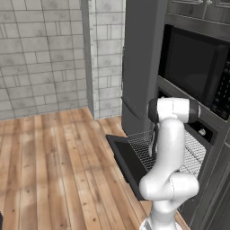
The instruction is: Place the fish on the bottom rack of the oven, and slide the tray back inside. Close the oven door.
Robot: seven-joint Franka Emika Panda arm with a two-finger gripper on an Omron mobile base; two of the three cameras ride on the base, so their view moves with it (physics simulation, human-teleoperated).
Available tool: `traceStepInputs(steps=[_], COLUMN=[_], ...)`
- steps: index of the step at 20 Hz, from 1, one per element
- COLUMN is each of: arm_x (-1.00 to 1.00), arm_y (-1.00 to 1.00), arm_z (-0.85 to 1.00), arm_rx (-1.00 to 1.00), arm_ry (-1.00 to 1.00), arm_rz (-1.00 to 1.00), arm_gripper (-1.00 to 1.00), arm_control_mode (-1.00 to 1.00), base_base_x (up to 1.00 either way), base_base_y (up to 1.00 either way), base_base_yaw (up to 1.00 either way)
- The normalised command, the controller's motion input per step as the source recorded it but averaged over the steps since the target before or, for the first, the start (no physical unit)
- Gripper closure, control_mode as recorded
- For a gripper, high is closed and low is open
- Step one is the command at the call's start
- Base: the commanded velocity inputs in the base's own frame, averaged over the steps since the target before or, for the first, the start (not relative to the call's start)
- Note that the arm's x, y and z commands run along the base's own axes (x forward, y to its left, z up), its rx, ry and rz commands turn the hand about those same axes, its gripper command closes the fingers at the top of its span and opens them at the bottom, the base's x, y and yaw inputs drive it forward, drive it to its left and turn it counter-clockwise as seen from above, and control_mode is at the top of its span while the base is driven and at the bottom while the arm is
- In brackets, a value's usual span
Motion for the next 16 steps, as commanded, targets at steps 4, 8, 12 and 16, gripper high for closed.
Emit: traceStepInputs(steps=[4, 8, 12, 16], arm_x=[0.28, 0.29, 0.37, 0.35], arm_y=[-0.06, -0.06, -0.14, -0.30], arm_z=[-0.17, -0.16, -0.20, -0.24], arm_rx=[0.00, 0.01, 0.03, 0.07], arm_ry=[0.00, 0.00, 0.00, 0.00], arm_rz=[0.00, 0.02, 0.05, 0.07], arm_gripper=[1.00, 1.00, 1.00, 1.00], arm_control_mode=[-1.00, -1.00, -1.00, -1.00], base_base_x=[0.00, 0.00, 0.00, 0.00], base_base_y=[0.00, 0.00, 0.00, 0.00], base_base_yaw=[0.00, 0.00, 0.00, 0.00])
